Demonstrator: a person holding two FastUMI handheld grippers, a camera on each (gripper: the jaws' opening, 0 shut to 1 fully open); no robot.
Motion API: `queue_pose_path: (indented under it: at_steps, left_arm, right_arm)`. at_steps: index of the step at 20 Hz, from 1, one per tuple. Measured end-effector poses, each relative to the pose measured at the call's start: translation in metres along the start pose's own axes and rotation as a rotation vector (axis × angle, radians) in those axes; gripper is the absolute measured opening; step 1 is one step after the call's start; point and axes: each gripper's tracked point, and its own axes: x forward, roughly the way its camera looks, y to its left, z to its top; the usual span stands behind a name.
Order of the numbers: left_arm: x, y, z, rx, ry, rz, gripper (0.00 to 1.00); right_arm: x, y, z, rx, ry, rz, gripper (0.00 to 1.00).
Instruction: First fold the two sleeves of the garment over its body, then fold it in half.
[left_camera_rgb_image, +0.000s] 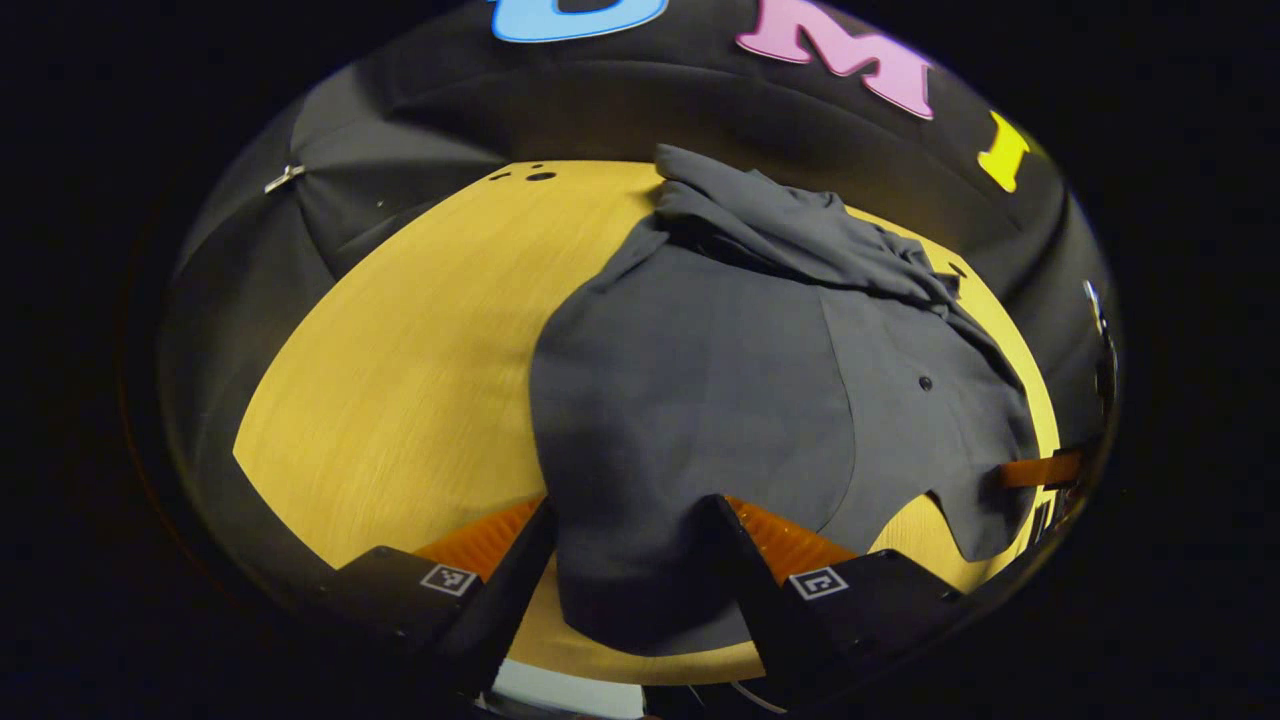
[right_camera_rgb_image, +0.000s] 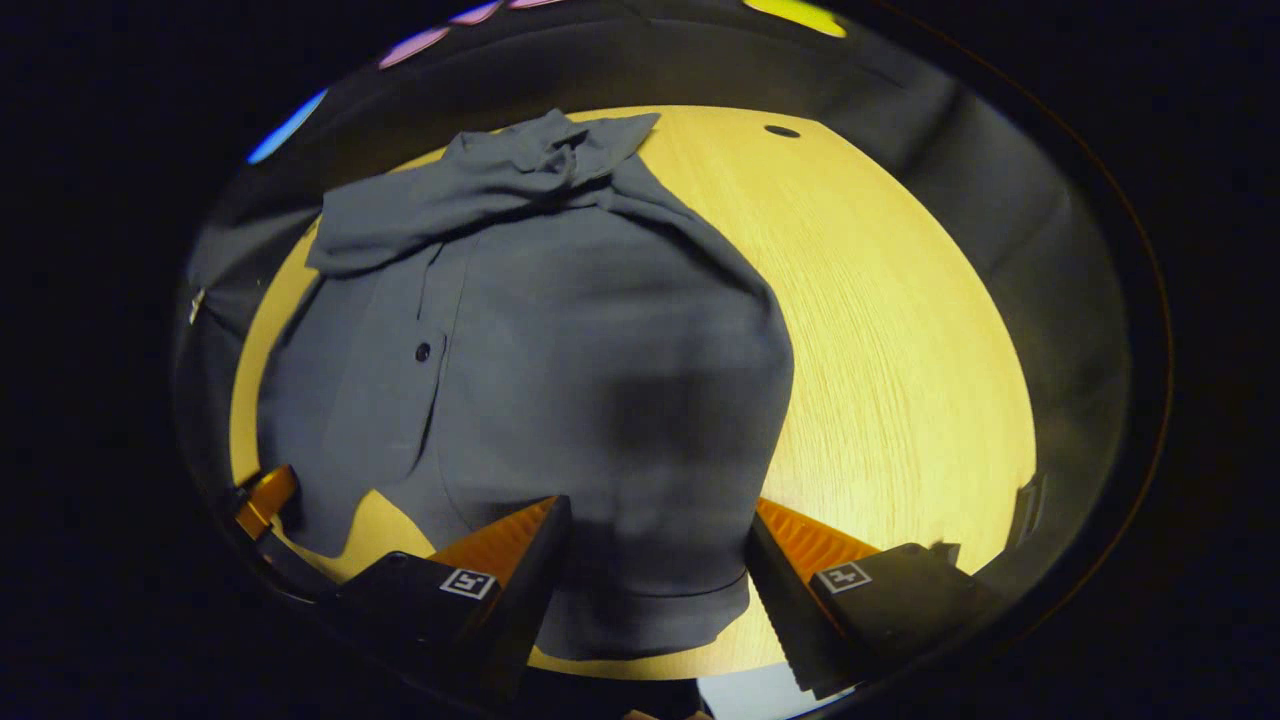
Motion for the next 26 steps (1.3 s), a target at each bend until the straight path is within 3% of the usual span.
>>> queue_pose_path:
  at_steps: [1, 4, 5, 6, 7, 8, 9, 10, 11, 13, 14, 17, 20, 22, 26]
  left_arm:
    - [0.002, -0.006, 0.000, 0.025, -0.010, -0.009, 0.98]
    - [0.005, -0.011, 0.002, 0.019, -0.006, -0.010, 0.91]
    - [0.005, -0.012, 0.003, 0.020, -0.009, -0.015, 0.89]
    - [0.005, -0.014, 0.002, 0.029, -0.008, -0.022, 0.85]
    - [0.003, -0.016, 0.003, 0.041, -0.011, -0.031, 0.76]
    - [0.006, -0.020, 0.003, 0.049, -0.011, -0.041, 0.75]
    - [0.007, -0.022, 0.004, 0.055, -0.014, -0.053, 0.59]
    - [0.006, -0.023, 0.003, 0.060, -0.017, -0.062, 0.44]
    - [0.006, -0.027, 0.004, 0.059, -0.019, -0.072, 0.35]
    - [0.005, -0.029, 0.005, 0.046, -0.017, -0.085, 0.18]
    - [0.004, -0.028, 0.005, 0.031, -0.015, -0.087, 0.16]
    - [0.000, -0.027, 0.008, -0.010, -0.021, -0.095, 0.07]
    - [-0.015, -0.028, 0.026, 0.009, -0.068, -0.121, 0.07]
    - [-0.023, -0.029, 0.036, 0.005, -0.086, -0.133, 0.04]
    - [-0.039, -0.034, 0.065, 0.020, -0.125, -0.157, 0.07]
  right_arm:
    - [-0.003, 0.007, 0.001, -0.007, -0.009, 0.004, 1.00]
    - [0.000, 0.010, 0.002, 0.023, -0.019, -0.008, 0.78]
    - [0.000, 0.008, 0.001, 0.032, -0.012, -0.013, 0.77]
    - [0.004, 0.008, 0.002, 0.045, -0.010, -0.013, 0.60]
    - [-0.001, 0.009, 0.004, 0.054, -0.001, -0.013, 0.48]
    - [0.000, 0.009, 0.003, 0.047, 0.010, -0.009, 0.41]
    - [0.000, 0.010, 0.004, 0.035, 0.015, -0.001, 0.49]
    - [0.000, 0.011, 0.005, 0.043, 0.012, 0.003, 0.38]
    - [0.004, 0.012, 0.006, 0.054, 0.012, 0.000, 0.28]
    - [0.003, 0.016, 0.009, 0.053, 0.007, 0.025, 0.11]
    - [0.005, 0.019, 0.008, 0.049, 0.015, 0.037, 0.06]
    - [0.000, 0.017, 0.008, 0.109, 0.045, 0.082, 0.06]
    - [-0.009, 0.019, 0.017, 0.162, 0.029, 0.104, 0.05]
    - [-0.016, 0.020, 0.022, 0.142, 0.016, 0.113, 0.05]
    - [-0.029, 0.025, 0.043, 0.116, -0.042, 0.133, 0.05]
